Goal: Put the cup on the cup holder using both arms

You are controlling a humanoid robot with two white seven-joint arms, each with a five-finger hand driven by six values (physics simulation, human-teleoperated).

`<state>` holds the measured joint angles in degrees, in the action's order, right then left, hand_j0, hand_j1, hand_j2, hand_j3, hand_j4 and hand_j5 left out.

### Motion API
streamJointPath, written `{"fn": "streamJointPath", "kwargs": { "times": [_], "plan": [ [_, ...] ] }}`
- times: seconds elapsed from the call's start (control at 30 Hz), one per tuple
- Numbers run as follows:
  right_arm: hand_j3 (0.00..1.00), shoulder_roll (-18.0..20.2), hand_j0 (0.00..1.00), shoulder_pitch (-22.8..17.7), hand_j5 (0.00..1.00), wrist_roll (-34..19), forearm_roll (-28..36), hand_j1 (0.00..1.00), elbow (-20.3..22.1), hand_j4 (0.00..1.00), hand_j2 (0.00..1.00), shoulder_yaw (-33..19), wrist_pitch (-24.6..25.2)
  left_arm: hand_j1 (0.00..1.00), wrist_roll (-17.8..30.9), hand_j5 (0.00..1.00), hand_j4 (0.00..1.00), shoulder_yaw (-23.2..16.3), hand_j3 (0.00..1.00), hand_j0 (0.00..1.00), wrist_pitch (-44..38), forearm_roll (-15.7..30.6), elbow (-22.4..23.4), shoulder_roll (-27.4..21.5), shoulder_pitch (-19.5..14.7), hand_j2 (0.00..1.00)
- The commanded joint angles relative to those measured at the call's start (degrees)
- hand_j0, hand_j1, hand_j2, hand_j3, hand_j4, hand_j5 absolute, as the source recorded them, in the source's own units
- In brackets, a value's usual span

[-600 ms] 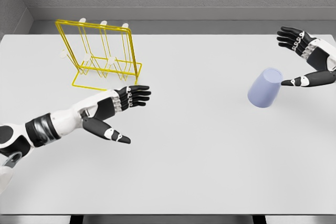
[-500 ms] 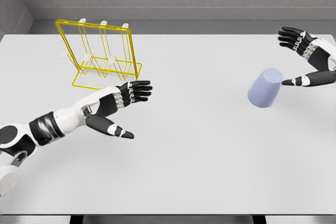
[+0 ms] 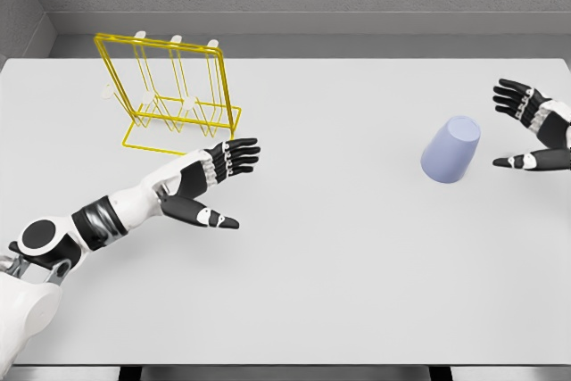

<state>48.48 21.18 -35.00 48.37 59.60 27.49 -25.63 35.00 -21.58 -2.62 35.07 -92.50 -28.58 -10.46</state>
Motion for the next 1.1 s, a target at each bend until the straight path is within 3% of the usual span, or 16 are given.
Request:
{"fn": "streamJointPath", "kwargs": {
  "times": [0.0, 0.17, 0.3, 0.47, 1.07],
  "plan": [
    [1.00, -2.7, 1.00, 0.0, 1.00, 0.0, 0.4, 1.00, -2.8, 1.00, 1.00, -0.1, 0.7, 1.00, 0.0, 1.00, 1.00, 0.0, 1.00, 1.00, 0.0, -0.2, 0.0, 0.0, 0.0, 1.00],
    [1.00, -4.2, 1.00, 0.1, 1.00, 0.0, 0.3, 1.00, -6.8, 1.00, 1.00, 0.4, 2.3, 1.00, 0.0, 1.00, 1.00, 0.0, 1.00, 1.00, -0.1, -0.1, -3.4, -0.2, 1.6, 1.00],
    [1.00, -6.7, 1.00, 0.5, 1.00, 0.0, 0.1, 1.00, -10.0, 1.00, 1.00, 0.5, 2.2, 1.00, 0.0, 1.00, 1.00, 0.0, 1.00, 1.00, -0.2, -0.3, -3.6, -0.1, 1.5, 1.00],
    [1.00, -9.1, 1.00, 0.6, 1.00, 0.0, -0.6, 1.00, -10.0, 1.00, 1.00, 0.5, 2.3, 1.00, 0.0, 1.00, 1.00, 0.0, 1.00, 1.00, 0.0, -0.2, -2.9, -0.4, 1.5, 1.00],
    [1.00, -9.8, 1.00, 1.1, 1.00, 0.0, -0.7, 1.00, -9.2, 1.00, 1.00, 0.5, 1.9, 1.00, 0.0, 1.00, 1.00, 0.2, 1.00, 1.00, 0.1, -0.2, -1.2, 0.1, 1.2, 1.00]
  ]
}}
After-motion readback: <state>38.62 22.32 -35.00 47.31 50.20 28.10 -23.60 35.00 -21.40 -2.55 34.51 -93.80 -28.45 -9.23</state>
